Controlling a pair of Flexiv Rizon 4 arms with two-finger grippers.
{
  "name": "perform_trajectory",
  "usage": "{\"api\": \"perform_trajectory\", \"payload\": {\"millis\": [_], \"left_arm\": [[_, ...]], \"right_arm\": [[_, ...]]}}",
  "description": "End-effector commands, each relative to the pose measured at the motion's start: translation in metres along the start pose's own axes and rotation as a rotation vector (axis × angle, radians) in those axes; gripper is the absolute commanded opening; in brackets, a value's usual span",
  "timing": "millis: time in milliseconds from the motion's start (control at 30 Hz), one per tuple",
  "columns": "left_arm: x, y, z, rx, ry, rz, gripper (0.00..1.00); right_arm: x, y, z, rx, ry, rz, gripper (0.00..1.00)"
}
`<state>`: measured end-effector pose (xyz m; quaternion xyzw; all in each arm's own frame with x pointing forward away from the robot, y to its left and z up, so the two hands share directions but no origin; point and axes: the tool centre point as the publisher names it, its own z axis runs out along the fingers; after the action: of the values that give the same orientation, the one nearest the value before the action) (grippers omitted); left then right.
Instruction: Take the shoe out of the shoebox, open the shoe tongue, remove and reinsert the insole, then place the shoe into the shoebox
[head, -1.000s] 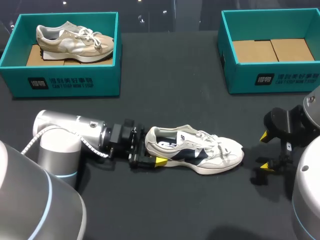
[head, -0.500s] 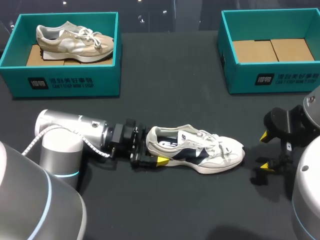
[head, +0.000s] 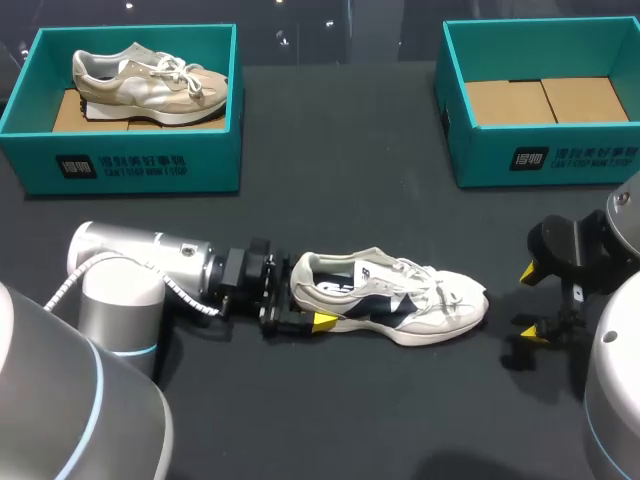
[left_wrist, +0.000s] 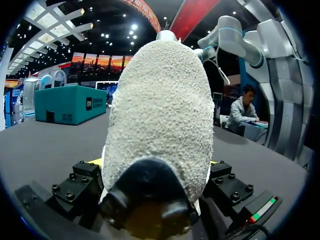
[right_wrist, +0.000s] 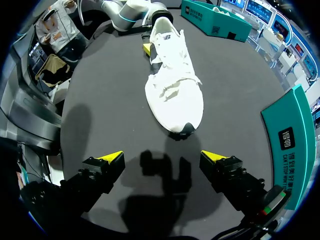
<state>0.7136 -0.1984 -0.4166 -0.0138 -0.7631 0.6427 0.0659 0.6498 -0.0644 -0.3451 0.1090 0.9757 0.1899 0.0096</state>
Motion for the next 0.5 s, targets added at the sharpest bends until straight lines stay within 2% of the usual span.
{"api": "perform_trajectory", "payload": {"millis": [33, 300, 400, 467, 500], "left_arm": [[0.0, 0.001, -0.001, 0.0, 0.0, 0.0, 0.0], [0.0, 0.001, -0.001, 0.0, 0.0, 0.0, 0.0], [0.0, 0.001, -0.001, 0.0, 0.0, 0.0, 0.0], [0.0, 0.001, -0.001, 0.0, 0.0, 0.0, 0.0], [0.0, 0.001, -0.001, 0.0, 0.0, 0.0, 0.0]], "right_arm": [[0.002, -0.001, -0.001, 0.0, -0.003, 0.0, 1.0], [0.002, -0.001, -0.001, 0.0, -0.003, 0.0, 1.0], [-0.012, 0.019, -0.009, 0.09, 0.046, 0.157, 1.0], [-0.014, 0.032, -0.009, 0.118, 0.053, 0.248, 1.0], [-0.015, 0.037, -0.01, 0.107, 0.067, 0.284, 1.0]]}}
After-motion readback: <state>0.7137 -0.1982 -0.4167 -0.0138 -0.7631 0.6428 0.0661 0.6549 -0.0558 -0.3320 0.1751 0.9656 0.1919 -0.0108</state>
